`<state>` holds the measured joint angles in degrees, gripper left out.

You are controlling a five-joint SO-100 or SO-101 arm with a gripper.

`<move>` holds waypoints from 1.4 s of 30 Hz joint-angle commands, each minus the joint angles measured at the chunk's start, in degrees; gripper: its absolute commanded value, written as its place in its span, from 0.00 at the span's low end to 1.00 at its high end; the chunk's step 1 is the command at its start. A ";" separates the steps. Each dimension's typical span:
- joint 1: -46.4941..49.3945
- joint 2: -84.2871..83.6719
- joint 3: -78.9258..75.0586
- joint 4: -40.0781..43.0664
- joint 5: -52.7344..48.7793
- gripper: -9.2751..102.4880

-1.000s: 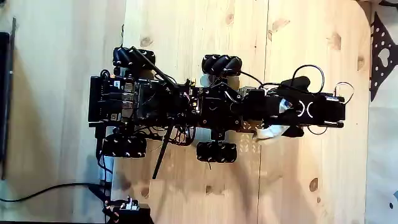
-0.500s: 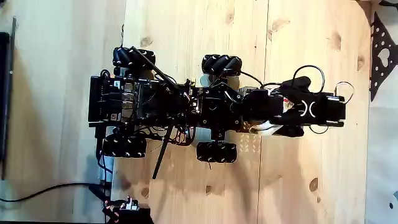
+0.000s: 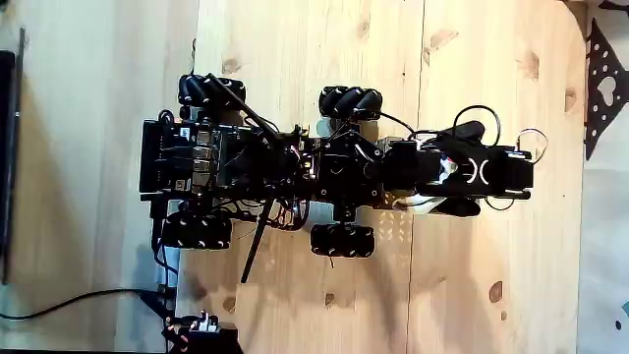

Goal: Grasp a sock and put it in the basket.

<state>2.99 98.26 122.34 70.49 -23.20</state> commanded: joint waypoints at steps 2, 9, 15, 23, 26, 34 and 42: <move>-0.35 8.88 0.26 -0.18 -0.26 0.09; -0.44 21.80 0.26 -5.98 -0.44 0.09; -1.14 32.43 3.08 -4.39 0.62 0.09; -0.70 61.61 30.50 -19.25 16.70 0.08; 1.32 77.52 41.48 -20.21 17.58 0.08; 1.49 87.80 42.45 -6.68 23.82 0.08; 3.25 87.71 44.65 -0.88 23.91 0.09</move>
<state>5.19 185.71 166.82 67.59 0.18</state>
